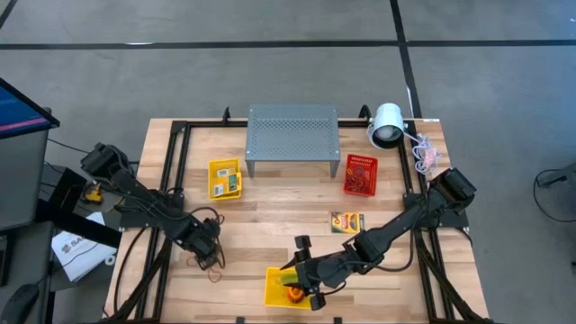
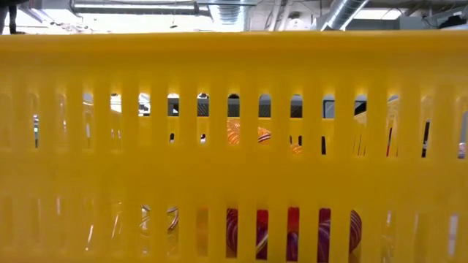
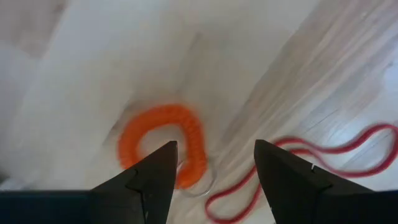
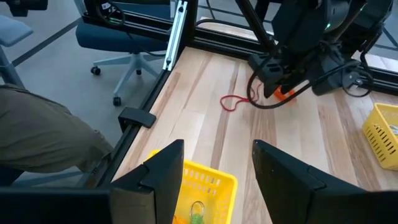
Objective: Pick & Place Office Desk Supplies
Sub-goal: Put the orange spiral keychain into the bottom yellow bin
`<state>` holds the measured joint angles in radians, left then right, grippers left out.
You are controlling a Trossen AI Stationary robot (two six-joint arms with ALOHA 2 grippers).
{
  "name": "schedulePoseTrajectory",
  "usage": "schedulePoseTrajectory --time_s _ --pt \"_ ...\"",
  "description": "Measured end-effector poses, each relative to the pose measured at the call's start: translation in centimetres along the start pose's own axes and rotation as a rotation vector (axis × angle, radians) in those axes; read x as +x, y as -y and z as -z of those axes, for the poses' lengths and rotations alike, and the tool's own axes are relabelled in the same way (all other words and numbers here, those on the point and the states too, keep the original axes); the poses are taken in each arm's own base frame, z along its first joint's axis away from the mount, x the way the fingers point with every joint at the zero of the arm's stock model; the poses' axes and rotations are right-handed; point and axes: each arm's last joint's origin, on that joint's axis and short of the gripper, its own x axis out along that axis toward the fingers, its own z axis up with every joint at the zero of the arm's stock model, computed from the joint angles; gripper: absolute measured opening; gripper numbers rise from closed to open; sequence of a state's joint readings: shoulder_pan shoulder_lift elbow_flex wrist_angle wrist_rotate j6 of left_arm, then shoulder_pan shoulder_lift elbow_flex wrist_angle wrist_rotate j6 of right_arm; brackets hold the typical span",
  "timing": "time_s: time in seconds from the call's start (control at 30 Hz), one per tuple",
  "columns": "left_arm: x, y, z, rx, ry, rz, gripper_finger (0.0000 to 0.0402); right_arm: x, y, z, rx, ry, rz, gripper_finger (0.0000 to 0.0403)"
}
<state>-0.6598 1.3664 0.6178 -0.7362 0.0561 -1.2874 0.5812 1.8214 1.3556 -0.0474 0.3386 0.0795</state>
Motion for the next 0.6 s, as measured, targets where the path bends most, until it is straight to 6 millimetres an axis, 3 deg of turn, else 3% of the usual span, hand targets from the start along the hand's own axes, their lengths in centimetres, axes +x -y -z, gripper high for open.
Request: schedulePoseTrajectory --time_s 0.6 --pt "1.17 0.97 -0.35 0.053 0.009 0.023 0.0209 -0.01 -0.03 0.02 0.002 -0.002 0.000 0.0186"
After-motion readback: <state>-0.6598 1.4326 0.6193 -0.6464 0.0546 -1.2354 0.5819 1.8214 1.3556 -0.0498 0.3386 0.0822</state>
